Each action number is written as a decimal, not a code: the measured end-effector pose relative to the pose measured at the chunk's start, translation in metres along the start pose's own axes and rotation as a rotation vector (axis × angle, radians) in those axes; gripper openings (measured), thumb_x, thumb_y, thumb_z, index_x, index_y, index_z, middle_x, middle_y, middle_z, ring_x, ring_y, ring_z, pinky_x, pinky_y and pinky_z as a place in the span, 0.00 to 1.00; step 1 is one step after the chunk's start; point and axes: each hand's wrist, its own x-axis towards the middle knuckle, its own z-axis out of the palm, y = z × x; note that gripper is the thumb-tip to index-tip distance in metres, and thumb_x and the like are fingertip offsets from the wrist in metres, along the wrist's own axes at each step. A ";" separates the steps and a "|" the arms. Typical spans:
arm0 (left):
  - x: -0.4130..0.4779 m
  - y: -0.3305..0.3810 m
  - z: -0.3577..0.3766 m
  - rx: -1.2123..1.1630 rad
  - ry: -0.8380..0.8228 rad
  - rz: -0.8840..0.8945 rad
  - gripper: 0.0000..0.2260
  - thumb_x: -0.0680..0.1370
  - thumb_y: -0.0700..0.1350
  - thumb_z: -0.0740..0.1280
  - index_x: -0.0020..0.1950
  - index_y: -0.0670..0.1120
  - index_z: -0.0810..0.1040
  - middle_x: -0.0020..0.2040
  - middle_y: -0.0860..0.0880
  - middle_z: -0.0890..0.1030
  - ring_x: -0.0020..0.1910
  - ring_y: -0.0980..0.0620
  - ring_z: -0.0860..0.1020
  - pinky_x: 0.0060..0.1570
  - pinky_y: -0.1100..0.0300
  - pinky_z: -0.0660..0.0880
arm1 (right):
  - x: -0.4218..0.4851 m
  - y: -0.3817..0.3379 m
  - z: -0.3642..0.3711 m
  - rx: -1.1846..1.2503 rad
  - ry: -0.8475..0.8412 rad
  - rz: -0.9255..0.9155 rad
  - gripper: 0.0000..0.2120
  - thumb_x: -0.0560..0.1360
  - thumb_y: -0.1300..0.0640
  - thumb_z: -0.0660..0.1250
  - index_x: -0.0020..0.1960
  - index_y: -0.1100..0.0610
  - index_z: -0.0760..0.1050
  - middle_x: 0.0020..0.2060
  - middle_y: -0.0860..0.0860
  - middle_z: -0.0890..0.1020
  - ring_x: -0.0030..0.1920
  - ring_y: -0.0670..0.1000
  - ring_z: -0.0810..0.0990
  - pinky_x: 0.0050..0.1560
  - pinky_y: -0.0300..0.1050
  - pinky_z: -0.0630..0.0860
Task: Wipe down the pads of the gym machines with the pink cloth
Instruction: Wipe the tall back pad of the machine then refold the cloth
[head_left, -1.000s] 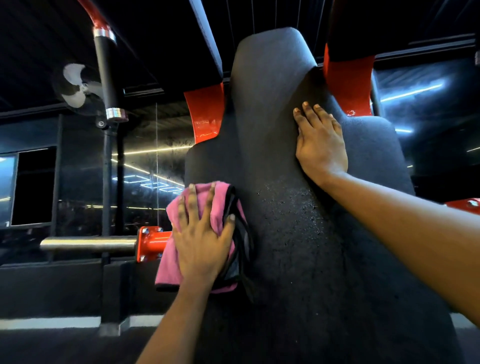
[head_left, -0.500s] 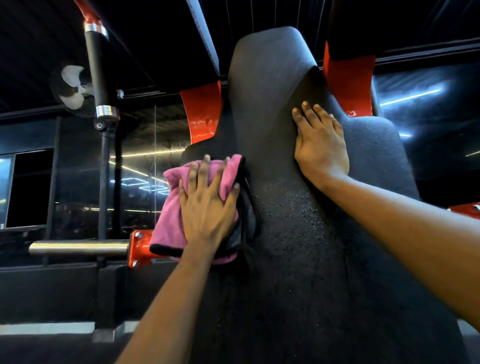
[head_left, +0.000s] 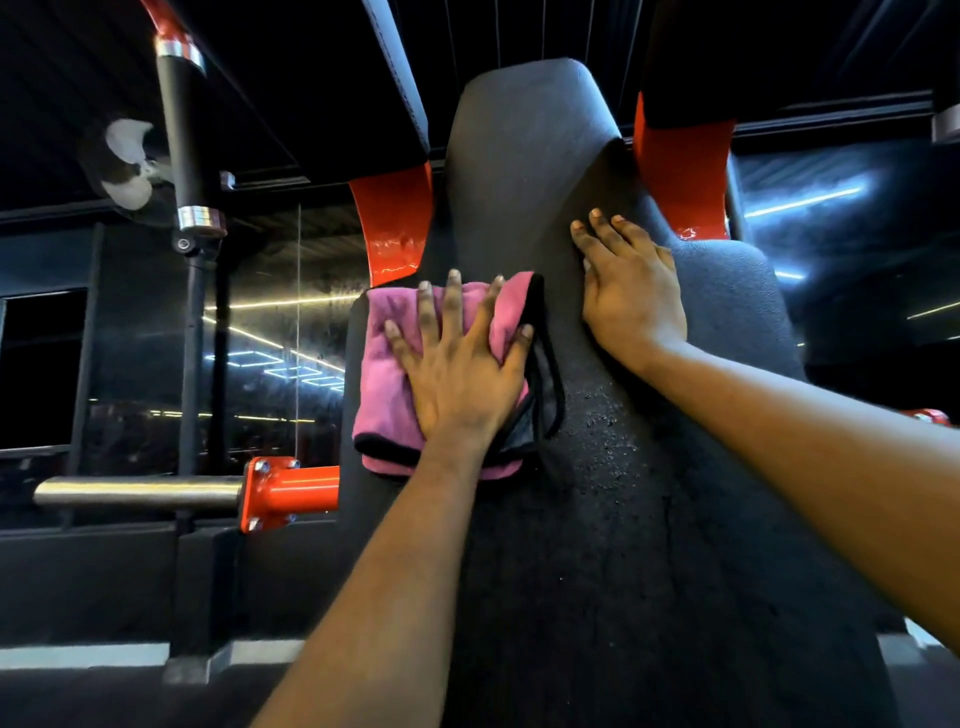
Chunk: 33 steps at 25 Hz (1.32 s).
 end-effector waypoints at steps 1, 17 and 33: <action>-0.016 -0.001 0.002 0.000 -0.004 -0.027 0.30 0.78 0.69 0.49 0.80 0.64 0.51 0.82 0.52 0.49 0.81 0.47 0.44 0.73 0.31 0.40 | 0.000 0.001 -0.002 0.012 -0.013 -0.010 0.22 0.83 0.54 0.56 0.76 0.51 0.69 0.76 0.51 0.69 0.77 0.55 0.64 0.74 0.52 0.61; 0.008 0.000 0.001 -0.008 0.026 -0.046 0.28 0.80 0.67 0.50 0.79 0.62 0.56 0.82 0.53 0.53 0.81 0.44 0.47 0.70 0.25 0.42 | -0.005 0.003 0.003 0.024 0.013 -0.014 0.22 0.83 0.54 0.55 0.76 0.52 0.69 0.77 0.51 0.69 0.78 0.54 0.63 0.76 0.52 0.59; -0.004 0.018 -0.001 -0.008 0.002 -0.034 0.28 0.80 0.67 0.47 0.80 0.63 0.50 0.82 0.52 0.49 0.81 0.45 0.44 0.71 0.26 0.42 | -0.006 0.004 0.000 0.134 0.012 -0.021 0.22 0.83 0.57 0.57 0.75 0.53 0.70 0.76 0.52 0.69 0.78 0.54 0.63 0.76 0.51 0.60</action>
